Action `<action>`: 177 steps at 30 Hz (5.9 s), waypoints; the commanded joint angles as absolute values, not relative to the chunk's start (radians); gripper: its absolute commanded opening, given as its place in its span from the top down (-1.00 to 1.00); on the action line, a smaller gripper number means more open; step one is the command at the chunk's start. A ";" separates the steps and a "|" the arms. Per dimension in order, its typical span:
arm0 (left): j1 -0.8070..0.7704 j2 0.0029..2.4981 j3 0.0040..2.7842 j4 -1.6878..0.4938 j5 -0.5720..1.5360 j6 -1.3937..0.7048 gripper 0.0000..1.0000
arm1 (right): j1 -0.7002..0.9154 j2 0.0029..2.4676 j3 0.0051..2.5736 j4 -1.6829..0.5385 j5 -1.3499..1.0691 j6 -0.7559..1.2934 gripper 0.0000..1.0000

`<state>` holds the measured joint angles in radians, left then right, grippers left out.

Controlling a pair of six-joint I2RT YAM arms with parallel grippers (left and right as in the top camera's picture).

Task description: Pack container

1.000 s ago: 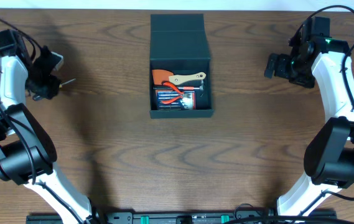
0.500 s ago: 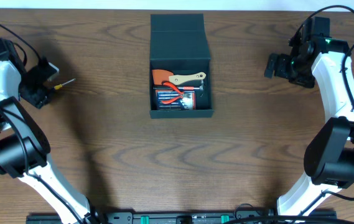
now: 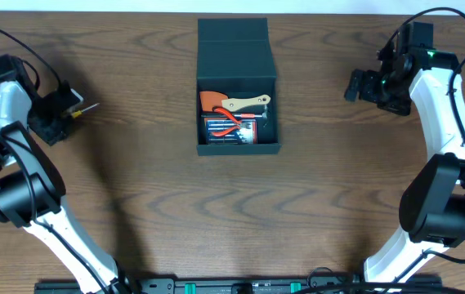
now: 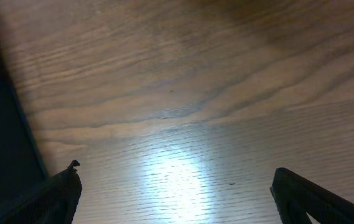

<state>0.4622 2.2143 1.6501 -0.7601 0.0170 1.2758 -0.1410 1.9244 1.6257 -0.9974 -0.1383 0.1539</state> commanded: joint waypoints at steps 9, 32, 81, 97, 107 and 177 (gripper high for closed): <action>0.462 2.288 1.639 -0.776 0.015 1.297 -0.30 | -0.136 1.931 1.623 -1.019 -0.173 0.172 -0.99; 0.316 2.287 1.639 -0.947 0.015 1.113 -0.08 | -0.136 1.931 1.623 -1.016 -0.174 0.171 -0.98; 0.278 1.992 1.676 -0.772 0.057 -0.699 -0.04 | -0.136 1.931 1.623 -0.994 -0.212 0.211 -0.99; 0.241 2.109 1.676 -0.682 -0.027 -1.256 -0.03 | -0.136 1.931 1.623 -1.037 -0.214 0.213 -0.99; 0.264 2.168 1.676 -0.671 0.021 -1.372 -0.04 | -0.136 1.931 1.623 -1.067 -0.214 0.213 -0.99; 0.332 2.297 1.673 -0.755 0.243 -1.407 -0.05 | -0.070 1.931 1.623 -1.066 -0.213 0.212 -0.98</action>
<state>0.3386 2.2425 1.6878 -0.7464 0.2447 -1.4166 -0.0772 1.9244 1.6257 -1.0657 -0.2092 0.2016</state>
